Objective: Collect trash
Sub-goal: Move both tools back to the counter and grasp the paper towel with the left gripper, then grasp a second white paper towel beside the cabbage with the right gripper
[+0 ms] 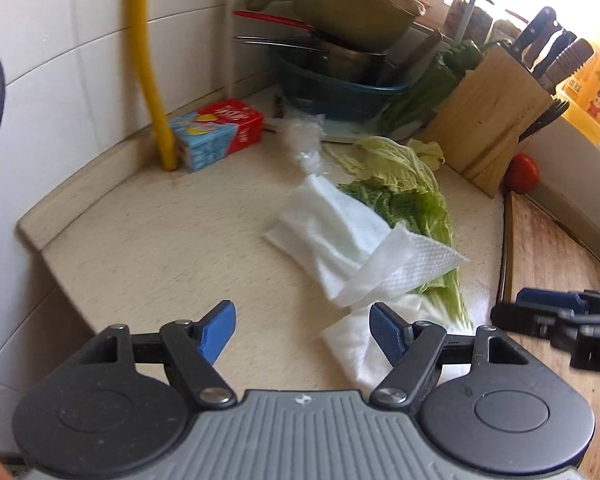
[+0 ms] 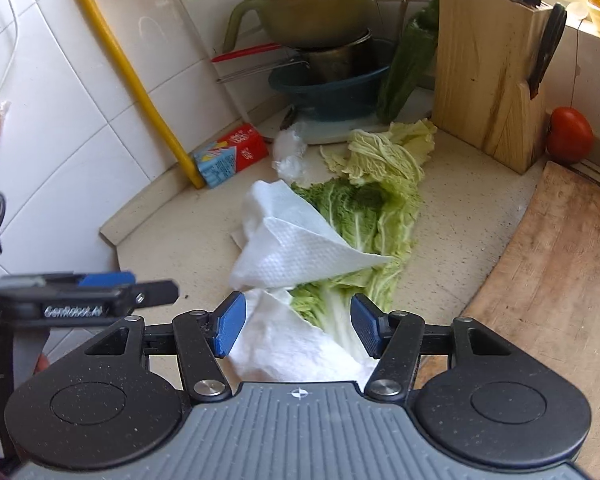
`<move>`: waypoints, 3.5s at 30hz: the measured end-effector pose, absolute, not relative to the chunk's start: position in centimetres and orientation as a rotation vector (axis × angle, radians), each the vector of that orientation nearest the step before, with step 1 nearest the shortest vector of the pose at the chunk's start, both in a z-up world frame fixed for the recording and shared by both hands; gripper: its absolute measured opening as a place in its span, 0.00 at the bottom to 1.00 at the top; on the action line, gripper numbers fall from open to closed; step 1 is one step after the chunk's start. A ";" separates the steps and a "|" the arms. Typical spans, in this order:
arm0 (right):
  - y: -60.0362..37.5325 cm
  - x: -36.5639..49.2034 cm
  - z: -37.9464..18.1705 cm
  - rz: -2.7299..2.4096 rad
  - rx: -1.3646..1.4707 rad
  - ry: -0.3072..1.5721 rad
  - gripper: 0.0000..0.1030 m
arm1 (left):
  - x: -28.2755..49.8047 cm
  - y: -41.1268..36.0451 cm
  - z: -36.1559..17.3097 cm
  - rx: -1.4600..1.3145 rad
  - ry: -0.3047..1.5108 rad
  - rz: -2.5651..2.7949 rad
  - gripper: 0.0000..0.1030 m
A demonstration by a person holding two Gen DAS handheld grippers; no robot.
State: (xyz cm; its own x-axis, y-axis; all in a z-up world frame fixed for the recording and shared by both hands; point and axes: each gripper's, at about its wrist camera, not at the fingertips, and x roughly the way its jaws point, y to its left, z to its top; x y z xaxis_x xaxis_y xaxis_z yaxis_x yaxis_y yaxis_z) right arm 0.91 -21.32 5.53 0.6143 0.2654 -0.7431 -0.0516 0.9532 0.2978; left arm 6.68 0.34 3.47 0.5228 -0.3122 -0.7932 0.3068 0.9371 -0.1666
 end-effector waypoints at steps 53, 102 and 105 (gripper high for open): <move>-14.6 1.7 0.9 0.468 0.100 1.083 0.79 | 16.5 -0.3 -1.9 0.169 1.040 -0.313 0.72; -13.3 2.2 -0.9 0.346 -0.033 1.072 0.21 | 9.0 5.2 0.2 -0.101 1.097 -0.418 0.10; -15.8 2.8 -1.0 0.389 0.206 1.126 0.08 | 8.5 5.7 0.4 -0.109 1.093 -0.419 0.10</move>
State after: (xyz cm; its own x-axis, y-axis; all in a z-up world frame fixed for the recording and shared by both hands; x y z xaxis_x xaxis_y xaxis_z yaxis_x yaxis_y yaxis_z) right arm 2.85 -15.83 -1.04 0.3725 0.4037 -0.8356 -0.1986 0.9142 0.3532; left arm 8.53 5.67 0.37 0.3907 -0.3815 -0.8378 0.2758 0.9168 -0.2889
